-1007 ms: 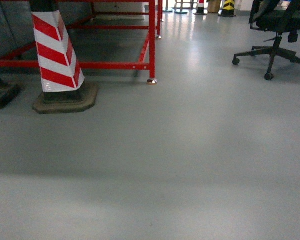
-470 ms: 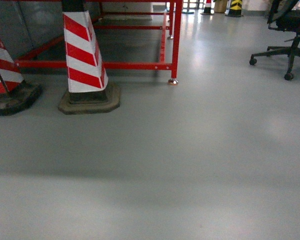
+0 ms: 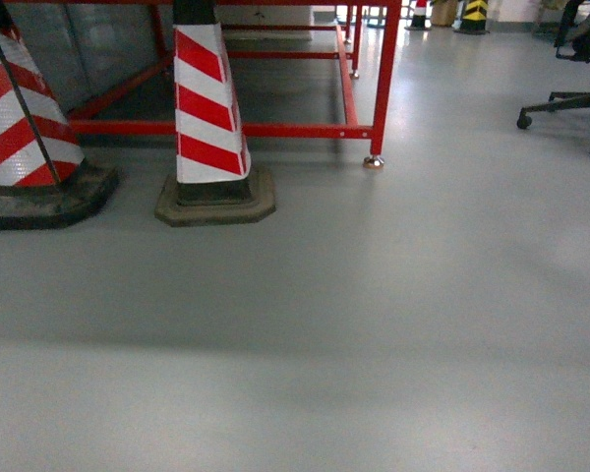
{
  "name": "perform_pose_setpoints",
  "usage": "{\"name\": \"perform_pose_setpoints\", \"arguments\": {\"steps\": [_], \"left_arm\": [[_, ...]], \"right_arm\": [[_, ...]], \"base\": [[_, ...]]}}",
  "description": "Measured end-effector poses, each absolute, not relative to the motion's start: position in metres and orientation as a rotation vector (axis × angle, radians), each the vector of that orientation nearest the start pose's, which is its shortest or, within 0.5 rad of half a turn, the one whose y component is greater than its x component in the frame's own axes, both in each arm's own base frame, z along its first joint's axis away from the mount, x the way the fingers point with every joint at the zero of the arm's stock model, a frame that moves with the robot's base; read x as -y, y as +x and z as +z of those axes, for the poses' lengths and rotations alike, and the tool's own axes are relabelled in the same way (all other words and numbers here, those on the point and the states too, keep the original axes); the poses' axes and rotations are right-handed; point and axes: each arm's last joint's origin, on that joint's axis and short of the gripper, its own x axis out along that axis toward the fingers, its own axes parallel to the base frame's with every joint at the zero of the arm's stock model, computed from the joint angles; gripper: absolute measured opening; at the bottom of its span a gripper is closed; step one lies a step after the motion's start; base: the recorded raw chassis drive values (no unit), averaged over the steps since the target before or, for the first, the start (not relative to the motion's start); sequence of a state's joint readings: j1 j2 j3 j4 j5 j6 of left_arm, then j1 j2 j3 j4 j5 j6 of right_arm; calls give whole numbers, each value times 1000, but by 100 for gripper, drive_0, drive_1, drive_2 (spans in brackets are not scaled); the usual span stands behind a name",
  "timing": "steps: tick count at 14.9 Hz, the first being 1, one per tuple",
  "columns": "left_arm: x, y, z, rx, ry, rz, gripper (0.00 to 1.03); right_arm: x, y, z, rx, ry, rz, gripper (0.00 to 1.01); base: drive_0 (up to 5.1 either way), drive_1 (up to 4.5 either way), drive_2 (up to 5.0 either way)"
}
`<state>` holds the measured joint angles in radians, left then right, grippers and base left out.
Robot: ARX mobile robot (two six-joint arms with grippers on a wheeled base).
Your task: Pick capacitor and pack into box
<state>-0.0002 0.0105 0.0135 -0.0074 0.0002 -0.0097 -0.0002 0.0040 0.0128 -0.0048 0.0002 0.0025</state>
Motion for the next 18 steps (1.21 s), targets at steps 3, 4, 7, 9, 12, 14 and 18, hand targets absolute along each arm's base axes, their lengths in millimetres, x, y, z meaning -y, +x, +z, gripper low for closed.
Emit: {"name": "perform_pose_setpoints", "arguments": {"steps": [3,4,7,9,12,14,18], "left_arm": [[0,98,167,-2,-10,0,44],[0,98,167,-5,-10,0,44],[0,98,167,1,-10,2,44],[0,98,167,-3,-10,2,44],[0,98,167,-4,-10,3,44],[0,98,167,-4,-10,2,44],[0,98,167,-4,-10,2,44]], "right_arm": [[0,97,167,5,2,0,98],[0,97,167,4,2,0,98],[0,97,167,6,2,0,98],[0,97,167,1,2,3,98],[0,97,167,4,2,3,98],[0,97,167,4,2,3,98],[0,97,167,3,2,3,98]], "base": [[-499,242,242],[-496,245,245],[-330,164,164],[0,0,0],[0,0,0],[0,0,0],[0,0,0]]}}
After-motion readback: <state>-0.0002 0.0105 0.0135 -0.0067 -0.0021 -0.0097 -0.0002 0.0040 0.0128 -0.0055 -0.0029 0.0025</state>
